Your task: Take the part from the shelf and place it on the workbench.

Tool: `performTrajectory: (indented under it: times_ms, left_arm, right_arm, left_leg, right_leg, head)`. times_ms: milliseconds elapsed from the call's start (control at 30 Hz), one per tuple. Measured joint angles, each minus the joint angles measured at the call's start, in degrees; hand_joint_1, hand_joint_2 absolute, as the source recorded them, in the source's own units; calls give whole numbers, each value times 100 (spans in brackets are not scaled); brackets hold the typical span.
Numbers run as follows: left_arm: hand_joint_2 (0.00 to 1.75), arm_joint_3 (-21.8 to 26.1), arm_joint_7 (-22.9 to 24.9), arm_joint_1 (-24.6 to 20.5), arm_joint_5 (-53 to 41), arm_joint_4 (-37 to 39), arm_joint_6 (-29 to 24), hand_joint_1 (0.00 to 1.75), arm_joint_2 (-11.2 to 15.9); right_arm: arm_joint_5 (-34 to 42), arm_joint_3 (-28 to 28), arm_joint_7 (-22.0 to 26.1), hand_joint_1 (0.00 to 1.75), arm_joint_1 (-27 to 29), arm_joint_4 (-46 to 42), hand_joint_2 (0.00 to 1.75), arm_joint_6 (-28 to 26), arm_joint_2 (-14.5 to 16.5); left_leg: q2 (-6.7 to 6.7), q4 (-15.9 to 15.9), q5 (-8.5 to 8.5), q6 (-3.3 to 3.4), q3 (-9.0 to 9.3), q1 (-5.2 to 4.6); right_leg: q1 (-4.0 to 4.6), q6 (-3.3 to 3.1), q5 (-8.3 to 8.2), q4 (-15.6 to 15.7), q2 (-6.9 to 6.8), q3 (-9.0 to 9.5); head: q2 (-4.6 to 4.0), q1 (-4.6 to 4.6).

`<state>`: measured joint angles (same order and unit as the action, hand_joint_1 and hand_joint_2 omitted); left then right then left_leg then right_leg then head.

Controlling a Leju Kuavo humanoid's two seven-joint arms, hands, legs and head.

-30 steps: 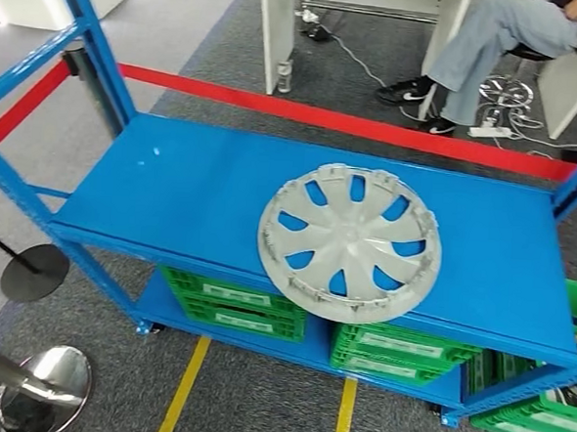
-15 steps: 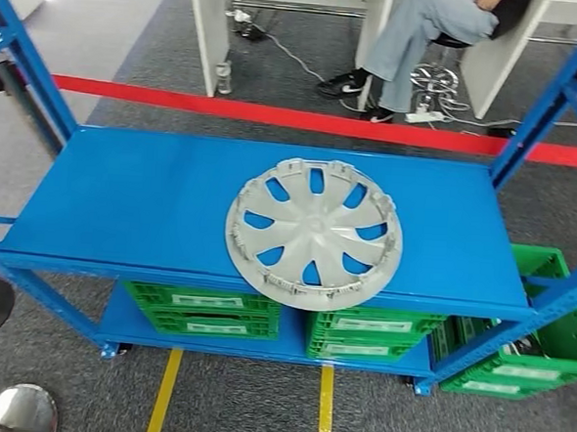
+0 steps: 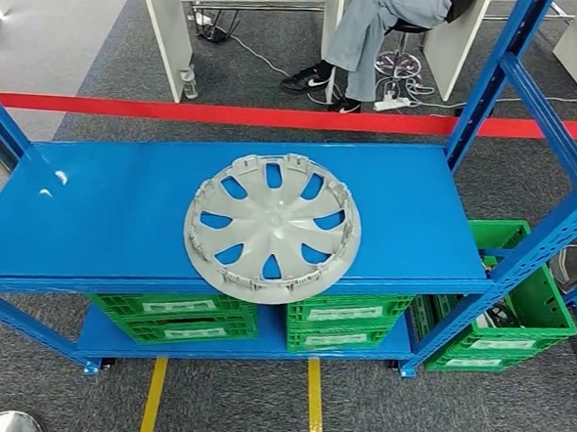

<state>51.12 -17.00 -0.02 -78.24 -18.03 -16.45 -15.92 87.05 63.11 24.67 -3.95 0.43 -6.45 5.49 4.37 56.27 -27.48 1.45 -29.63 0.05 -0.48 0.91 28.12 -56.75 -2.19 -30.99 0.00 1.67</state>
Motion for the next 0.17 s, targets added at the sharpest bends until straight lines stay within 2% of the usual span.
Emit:
performTrajectory:
  times_ms: [133,167]
  left_arm:
    - [175,-137,217,17,350,-15,81,0,19]
    - [175,-158,232,20,400,-18,94,0,21]
  right_arm:
    - [-202,-259,-204,0,26,-30,175,-13,0]
    - [-248,-293,-224,0,30,-35,175,-12,0]
  left_leg:
    - [-2,-15,7,-153,0,25]
    - [-2,-16,7,-173,0,28]
  right_leg:
    - [22,-38,7,-16,-7,-8]
    - [23,-39,8,-18,-7,-10]
  head:
    - [0,3]
    - [0,3]
